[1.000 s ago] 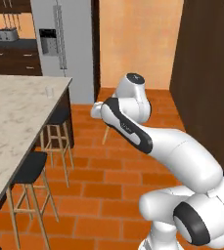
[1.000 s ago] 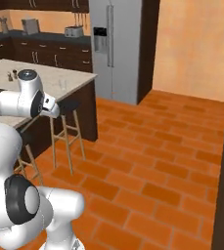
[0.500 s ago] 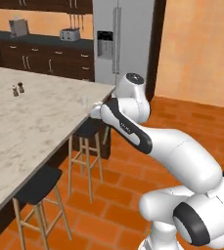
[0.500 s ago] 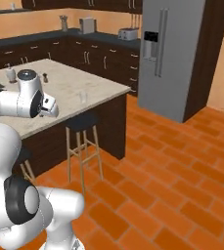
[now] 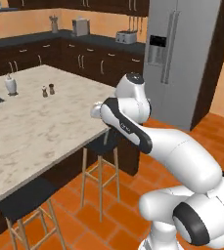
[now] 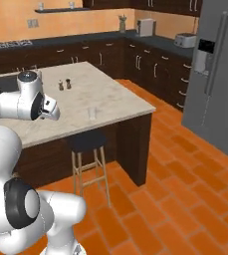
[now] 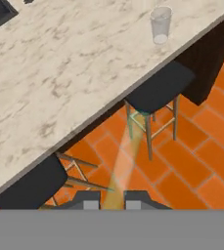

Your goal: Take a straw from the drawer in front and place it inside the glass cup on the dining counter.

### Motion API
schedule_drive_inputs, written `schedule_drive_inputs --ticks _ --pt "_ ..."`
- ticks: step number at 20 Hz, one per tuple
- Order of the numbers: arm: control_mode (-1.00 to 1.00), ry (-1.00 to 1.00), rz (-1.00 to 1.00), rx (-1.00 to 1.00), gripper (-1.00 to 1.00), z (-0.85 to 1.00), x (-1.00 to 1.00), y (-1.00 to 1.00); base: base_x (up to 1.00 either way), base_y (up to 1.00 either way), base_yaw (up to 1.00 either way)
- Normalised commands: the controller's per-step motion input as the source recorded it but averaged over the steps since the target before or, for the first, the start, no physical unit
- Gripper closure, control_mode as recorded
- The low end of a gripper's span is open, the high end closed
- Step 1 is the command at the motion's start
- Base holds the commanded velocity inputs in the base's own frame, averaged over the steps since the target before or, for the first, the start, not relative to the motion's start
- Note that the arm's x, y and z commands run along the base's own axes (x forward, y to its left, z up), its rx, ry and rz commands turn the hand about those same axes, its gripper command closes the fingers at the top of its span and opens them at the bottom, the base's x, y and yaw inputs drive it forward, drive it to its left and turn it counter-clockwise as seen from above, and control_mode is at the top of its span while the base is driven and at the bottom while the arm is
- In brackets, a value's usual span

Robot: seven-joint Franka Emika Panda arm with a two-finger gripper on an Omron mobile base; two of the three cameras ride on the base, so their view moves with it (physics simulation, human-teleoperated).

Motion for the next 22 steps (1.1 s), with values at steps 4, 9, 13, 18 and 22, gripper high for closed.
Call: schedule_drive_inputs --ticks 4,9,13,18,22 --pt "1.0 0.0 0.0 0.0 1.0 0.0 0.0 0.0 0.85 -0.64 0.53" --pt "1.0 0.0 0.0 0.0 1.0 0.0 0.0 0.0 0.81 -0.61 0.52" --pt "1.0 0.0 0.0 0.0 1.0 0.0 0.0 0.0 0.75 -0.48 0.51" --pt "1.0 0.0 0.0 0.0 1.0 0.0 0.0 0.0 0.76 -0.52 0.4" --pt "1.0 0.0 0.0 0.0 1.0 0.0 0.0 0.0 0.95 -0.51 0.21"
